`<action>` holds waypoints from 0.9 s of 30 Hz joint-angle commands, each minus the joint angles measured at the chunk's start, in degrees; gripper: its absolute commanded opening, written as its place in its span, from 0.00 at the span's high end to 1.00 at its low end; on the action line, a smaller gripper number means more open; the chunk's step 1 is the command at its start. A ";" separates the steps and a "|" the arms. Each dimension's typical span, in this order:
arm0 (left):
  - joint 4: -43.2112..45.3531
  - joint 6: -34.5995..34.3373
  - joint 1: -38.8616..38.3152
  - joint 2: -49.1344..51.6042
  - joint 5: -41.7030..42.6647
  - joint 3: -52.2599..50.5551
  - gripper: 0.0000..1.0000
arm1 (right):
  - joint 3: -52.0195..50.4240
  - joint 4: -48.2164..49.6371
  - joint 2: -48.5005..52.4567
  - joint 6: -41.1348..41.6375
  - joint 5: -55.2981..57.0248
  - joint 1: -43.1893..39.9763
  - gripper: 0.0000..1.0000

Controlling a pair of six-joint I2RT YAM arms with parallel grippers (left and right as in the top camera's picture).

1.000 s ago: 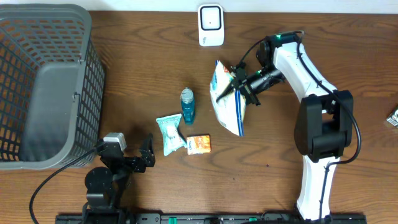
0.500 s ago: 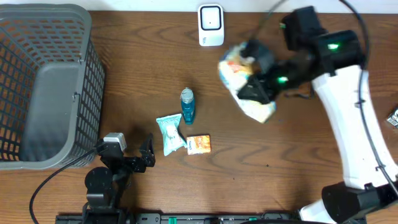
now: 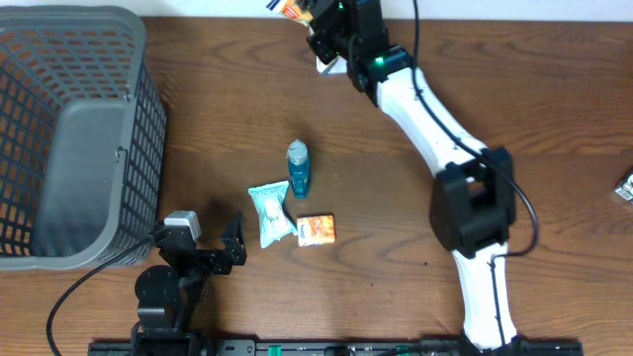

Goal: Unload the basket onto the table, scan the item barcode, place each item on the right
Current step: 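Carry the bag to the right side and drop it on the table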

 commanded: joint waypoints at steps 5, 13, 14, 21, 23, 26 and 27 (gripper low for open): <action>-1.07 0.13 -0.22 -0.31 0.24 -1.11 0.02 | 16.15 -1.11 13.70 2.01 5.77 -1.16 0.99; -1.07 0.13 -0.22 -0.31 0.24 -1.11 0.02 | 29.49 -47.56 2.64 5.90 19.56 -10.73 0.99; -1.07 0.13 -0.22 -0.31 0.24 -1.11 0.02 | 29.49 -54.29 1.01 5.81 23.80 -14.86 0.99; -1.07 0.15 -0.22 -0.31 0.24 -1.11 0.02 | 10.84 -47.82 2.05 5.95 24.48 -42.58 0.92; -1.07 0.13 -0.22 -0.31 0.24 -1.11 0.02 | 4.63 -44.61 2.05 6.56 24.55 -47.84 0.92; -1.07 0.15 -0.22 -0.31 0.24 -1.11 0.02 | 4.57 -45.00 1.68 17.55 24.17 -53.99 0.22; -1.07 0.13 -0.22 -0.31 0.24 -1.11 0.02 | 6.38 -46.90 1.14 19.80 22.12 -54.75 0.01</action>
